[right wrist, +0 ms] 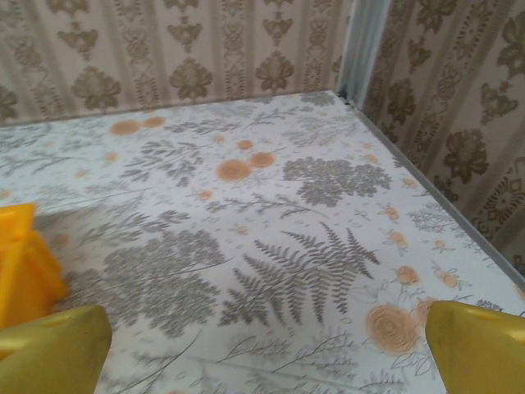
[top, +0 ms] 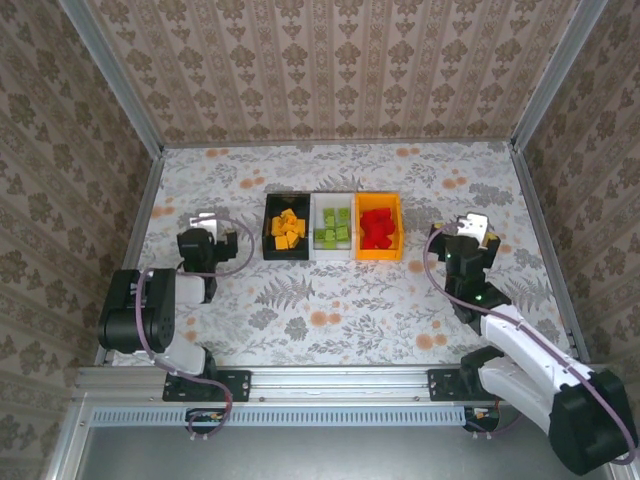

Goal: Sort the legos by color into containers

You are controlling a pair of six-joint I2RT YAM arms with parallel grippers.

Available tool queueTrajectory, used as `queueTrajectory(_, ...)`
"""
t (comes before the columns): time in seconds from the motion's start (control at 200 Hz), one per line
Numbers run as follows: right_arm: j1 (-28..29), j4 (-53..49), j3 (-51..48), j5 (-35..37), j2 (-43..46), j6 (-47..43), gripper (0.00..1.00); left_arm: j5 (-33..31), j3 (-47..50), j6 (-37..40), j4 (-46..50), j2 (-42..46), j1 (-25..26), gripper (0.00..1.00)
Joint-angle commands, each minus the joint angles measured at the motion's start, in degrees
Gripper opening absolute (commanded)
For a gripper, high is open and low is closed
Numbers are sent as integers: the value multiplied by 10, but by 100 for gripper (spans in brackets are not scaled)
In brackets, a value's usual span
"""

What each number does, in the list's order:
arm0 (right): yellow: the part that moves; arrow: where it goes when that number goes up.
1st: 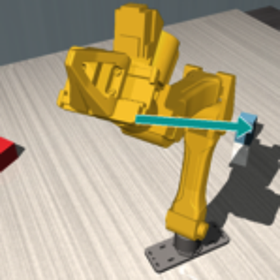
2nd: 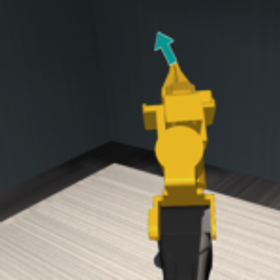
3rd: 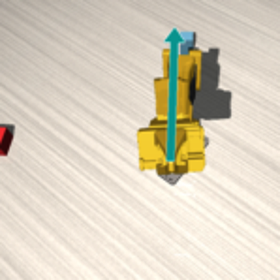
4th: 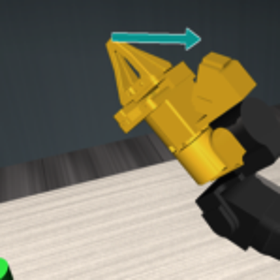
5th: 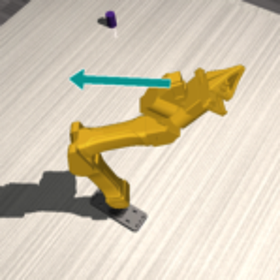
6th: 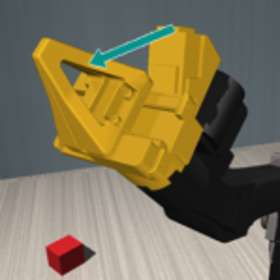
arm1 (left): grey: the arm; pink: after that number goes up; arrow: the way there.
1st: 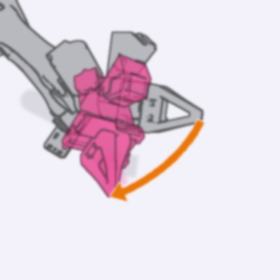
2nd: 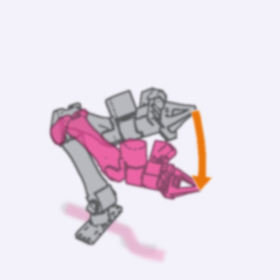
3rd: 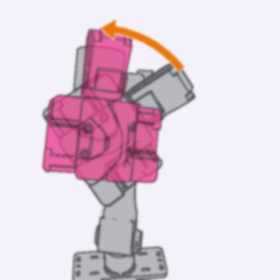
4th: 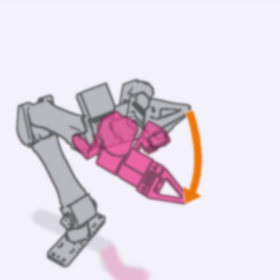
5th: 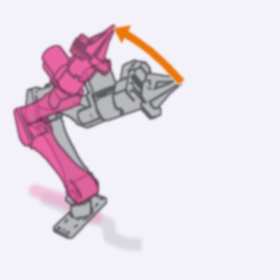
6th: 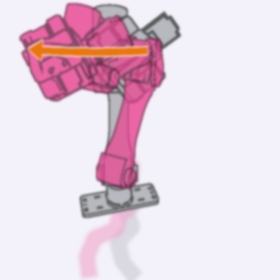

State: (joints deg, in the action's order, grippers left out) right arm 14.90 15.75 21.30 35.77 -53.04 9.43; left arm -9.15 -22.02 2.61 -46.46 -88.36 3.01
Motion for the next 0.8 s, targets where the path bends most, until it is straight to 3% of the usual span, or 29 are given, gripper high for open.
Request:
queueTrajectory(0.0, -62, 140, -20, -89, -48, -35, 100, -33, 3, -17, -60, 0, -4, 100)
queueTrajectory(0.1, -113, 237, -44, -171, -98, -27, 100, -35, 1, -17, -58, -1, -3, 100)
queueTrajectory(0.205, -127, 288, -39, -211, -166, -41, 100, -34, 3, -17, -58, 1, -3, 100)
queueTrajectory(0.475, -124, 388, -23, -222, -322, -56, 100, -33, 3, -17, -58, 1, -3, 100)
queueTrajectory(0.525, -116, 434, -19, -197, -362, -62, 100, -34, 3, -18, -58, 1, -4, 100)
queueTrajectory(0.59, -117, 324, 19, -200, -342, -54, 100, -34, 3, -17, -57, 1, -3, 100)
queueTrajectory(0.64, -124, 376, 5, -212, -356, -55, 100, -34, 2, -17, -57, 1, -4, 100)
queueTrajectory(0.795, -124, 354, 7, -211, -345, -52, 100, -32, 3, -17, -57, 1, -3, 100)
